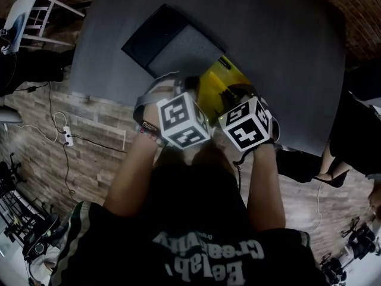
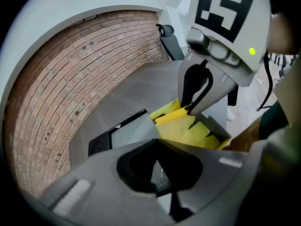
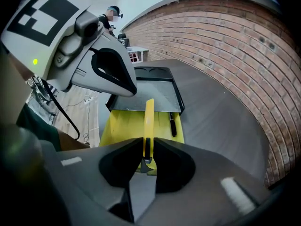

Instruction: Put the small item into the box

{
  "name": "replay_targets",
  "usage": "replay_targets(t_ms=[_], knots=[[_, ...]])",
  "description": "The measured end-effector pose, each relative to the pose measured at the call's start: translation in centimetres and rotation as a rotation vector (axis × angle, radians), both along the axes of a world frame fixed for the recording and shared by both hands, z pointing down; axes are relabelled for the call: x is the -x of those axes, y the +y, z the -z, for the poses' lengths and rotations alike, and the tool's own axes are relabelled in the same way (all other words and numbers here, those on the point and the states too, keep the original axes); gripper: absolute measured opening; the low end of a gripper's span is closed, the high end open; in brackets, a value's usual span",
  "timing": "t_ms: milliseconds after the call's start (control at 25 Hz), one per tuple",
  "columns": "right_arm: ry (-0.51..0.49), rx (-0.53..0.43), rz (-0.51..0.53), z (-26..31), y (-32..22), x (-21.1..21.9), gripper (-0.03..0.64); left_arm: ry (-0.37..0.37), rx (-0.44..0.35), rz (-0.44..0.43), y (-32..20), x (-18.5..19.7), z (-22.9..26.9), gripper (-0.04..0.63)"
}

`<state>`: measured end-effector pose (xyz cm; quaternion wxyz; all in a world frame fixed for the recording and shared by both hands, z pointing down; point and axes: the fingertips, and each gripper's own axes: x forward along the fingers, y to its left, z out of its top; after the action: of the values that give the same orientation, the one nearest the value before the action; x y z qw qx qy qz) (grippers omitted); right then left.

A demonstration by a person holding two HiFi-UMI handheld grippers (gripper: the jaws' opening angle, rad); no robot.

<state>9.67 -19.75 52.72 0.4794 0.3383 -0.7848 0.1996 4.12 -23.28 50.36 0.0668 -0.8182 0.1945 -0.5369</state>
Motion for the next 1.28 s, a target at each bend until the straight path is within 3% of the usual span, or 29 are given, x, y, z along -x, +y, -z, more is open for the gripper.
replay_targets(t_ms=[1280], knots=[[0.022,0.117,0.103,-6.4,0.3,1.1,0.074,0.011,0.030,0.133,-0.2,1.8,-5.0,0.003]])
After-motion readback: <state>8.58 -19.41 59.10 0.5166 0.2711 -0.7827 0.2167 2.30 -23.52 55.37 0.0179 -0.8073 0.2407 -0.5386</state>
